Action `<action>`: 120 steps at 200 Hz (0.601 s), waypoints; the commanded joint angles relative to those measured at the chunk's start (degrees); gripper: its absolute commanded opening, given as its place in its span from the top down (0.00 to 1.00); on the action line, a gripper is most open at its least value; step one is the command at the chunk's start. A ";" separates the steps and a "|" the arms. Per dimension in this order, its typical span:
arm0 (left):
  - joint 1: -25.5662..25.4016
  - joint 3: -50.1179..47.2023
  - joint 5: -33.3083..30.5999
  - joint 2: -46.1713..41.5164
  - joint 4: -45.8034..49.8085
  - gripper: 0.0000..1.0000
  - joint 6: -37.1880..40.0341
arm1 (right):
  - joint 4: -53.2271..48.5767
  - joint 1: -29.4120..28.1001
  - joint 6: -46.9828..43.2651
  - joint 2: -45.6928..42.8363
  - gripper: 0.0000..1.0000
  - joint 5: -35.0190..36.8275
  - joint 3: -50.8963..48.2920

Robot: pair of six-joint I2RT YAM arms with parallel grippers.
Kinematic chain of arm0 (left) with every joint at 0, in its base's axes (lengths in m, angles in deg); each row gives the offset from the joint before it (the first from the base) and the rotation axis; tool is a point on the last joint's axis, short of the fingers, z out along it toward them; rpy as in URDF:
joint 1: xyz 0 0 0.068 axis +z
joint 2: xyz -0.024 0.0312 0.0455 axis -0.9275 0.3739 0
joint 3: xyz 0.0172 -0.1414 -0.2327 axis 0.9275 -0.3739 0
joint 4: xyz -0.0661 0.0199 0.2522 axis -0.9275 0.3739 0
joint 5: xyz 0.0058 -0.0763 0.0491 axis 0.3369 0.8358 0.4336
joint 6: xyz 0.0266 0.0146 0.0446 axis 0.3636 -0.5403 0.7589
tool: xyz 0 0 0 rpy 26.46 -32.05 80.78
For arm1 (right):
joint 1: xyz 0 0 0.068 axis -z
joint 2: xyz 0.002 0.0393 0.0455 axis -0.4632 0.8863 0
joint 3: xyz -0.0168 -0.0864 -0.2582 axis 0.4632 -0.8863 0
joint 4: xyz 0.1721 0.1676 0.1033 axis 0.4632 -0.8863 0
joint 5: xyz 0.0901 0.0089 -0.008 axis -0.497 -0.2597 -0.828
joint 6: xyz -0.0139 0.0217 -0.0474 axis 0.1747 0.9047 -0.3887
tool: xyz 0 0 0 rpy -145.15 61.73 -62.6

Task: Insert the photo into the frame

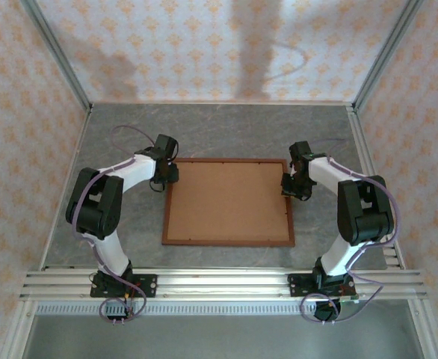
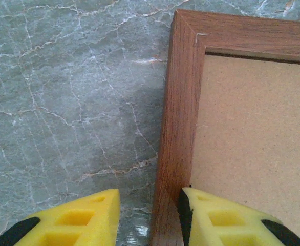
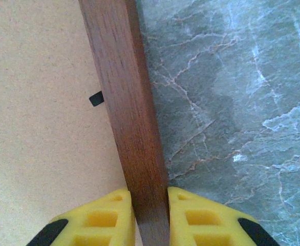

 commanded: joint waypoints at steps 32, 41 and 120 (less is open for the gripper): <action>-1.51 -0.79 0.80 3.42 -0.87 0.63 -0.07 | 1.82 0.10 0.40 1.03 0.81 1.77 0.76; -1.86 -1.03 0.95 3.64 -1.03 0.63 -0.12 | 1.82 0.11 0.34 1.12 0.81 1.71 0.87; -4.25 -2.75 1.87 4.36 -2.09 0.63 -1.16 | 2.26 0.14 0.52 1.77 0.81 0.93 0.93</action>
